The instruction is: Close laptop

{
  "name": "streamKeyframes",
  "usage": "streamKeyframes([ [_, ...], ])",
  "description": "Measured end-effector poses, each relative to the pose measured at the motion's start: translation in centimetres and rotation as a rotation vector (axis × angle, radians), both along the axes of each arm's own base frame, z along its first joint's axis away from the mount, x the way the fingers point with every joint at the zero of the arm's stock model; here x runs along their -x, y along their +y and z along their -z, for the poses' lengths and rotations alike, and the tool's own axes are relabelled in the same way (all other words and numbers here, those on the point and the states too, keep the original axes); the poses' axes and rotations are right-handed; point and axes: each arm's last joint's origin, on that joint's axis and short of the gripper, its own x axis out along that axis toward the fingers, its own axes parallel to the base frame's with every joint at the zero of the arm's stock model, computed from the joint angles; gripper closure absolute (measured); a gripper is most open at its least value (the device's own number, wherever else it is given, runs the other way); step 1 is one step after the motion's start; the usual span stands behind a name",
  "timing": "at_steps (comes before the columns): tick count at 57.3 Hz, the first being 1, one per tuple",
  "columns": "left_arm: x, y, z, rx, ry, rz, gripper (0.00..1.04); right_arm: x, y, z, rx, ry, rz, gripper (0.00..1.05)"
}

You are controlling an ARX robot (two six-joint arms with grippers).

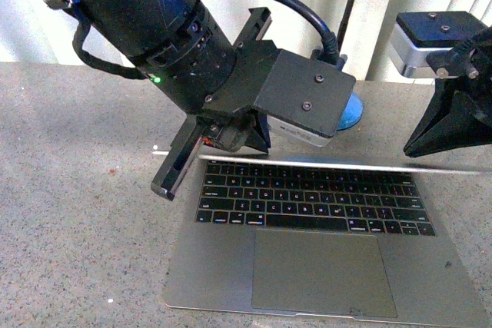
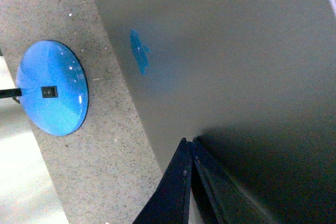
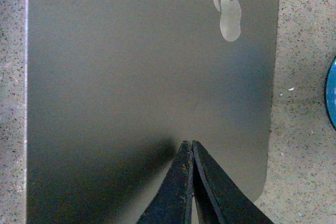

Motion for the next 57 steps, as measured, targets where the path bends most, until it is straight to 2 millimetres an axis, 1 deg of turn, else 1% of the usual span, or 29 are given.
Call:
streamKeyframes([
  [13,0.3,0.0,1.4,-0.009,0.029,0.0,1.01,0.1,0.2,1.1,-0.009,0.019,0.0,1.02],
  [25,0.5,0.1,2.2,-0.015,0.042,-0.002,1.01,0.1,0.4,2.0,-0.014,0.03,0.002,1.02],
  [34,0.7,0.1,3.0,-0.015,0.05,-0.001,1.01,0.2,0.8,3.0,-0.026,0.045,0.004,1.02],
  [39,0.9,0.1,3.8,-0.01,0.06,0.002,1.01,0.3,1.0,3.9,-0.032,0.056,0.004,1.02],
  [45,1.2,0.0,5.0,-0.008,0.079,0.005,1.01,0.5,1.4,5.5,-0.043,0.082,0.011,1.02],
  [57,1.7,-0.3,6.8,-0.002,0.104,0.004,1.01,0.6,1.7,7.3,-0.047,0.099,0.025,1.02],
])
